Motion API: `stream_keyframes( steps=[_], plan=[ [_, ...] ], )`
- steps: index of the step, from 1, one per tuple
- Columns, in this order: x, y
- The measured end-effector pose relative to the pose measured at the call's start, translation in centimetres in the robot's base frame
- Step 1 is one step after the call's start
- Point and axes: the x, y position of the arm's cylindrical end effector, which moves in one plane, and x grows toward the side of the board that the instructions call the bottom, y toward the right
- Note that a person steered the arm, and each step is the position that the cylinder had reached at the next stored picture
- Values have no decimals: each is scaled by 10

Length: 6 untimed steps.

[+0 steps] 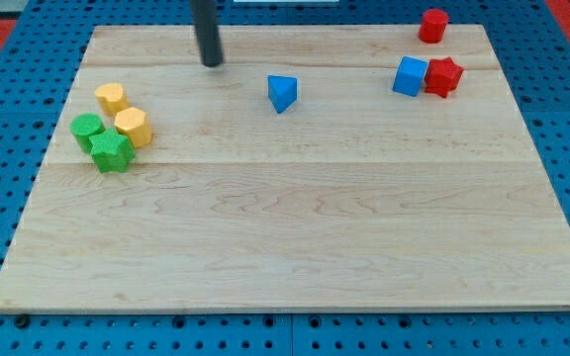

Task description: Move the blue triangle below the blue cube

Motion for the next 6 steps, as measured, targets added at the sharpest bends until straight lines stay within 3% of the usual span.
stream_keyframes(
  steps=[3, 5, 6],
  plan=[
    [103, 171],
    [54, 121],
    [57, 182]
  ],
)
